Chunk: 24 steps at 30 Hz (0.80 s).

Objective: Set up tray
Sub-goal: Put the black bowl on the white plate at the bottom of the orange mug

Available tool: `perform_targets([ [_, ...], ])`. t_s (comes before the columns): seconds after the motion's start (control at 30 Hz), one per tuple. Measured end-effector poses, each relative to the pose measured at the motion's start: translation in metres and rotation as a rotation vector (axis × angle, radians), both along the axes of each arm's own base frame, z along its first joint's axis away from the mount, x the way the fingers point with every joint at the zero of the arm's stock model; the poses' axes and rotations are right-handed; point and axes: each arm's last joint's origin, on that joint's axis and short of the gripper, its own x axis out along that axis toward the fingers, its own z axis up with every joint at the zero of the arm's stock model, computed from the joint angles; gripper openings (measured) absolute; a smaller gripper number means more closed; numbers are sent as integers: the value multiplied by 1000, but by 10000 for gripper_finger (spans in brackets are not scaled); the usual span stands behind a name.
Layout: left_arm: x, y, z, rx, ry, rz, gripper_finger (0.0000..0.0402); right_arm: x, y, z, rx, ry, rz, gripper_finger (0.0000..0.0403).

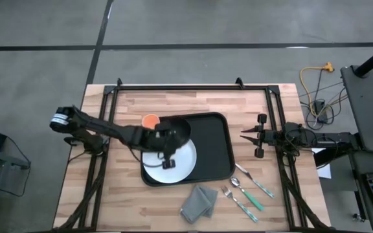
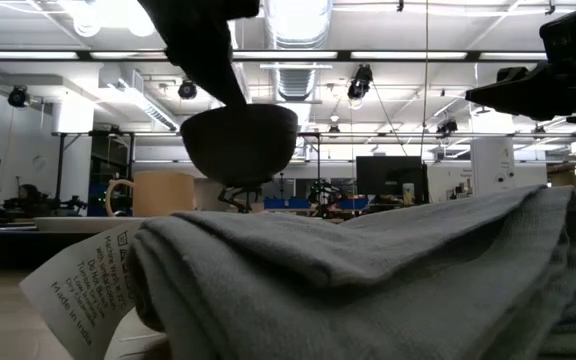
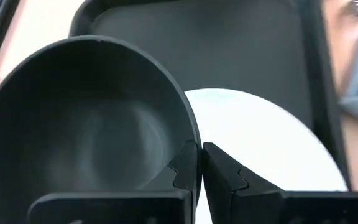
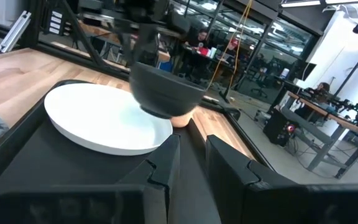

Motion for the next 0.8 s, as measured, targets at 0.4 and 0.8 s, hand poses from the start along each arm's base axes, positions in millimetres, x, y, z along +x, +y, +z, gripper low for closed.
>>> perform_targets([
  [0.4, 1, -37, -23, -39, 59, -63, 0, 0, 0, 0, 1, 4, 0, 68],
  [0.8, -6, -51, -27, -102, 112, -98, 0, 0, 0, 0, 2, 6, 1, 68],
])
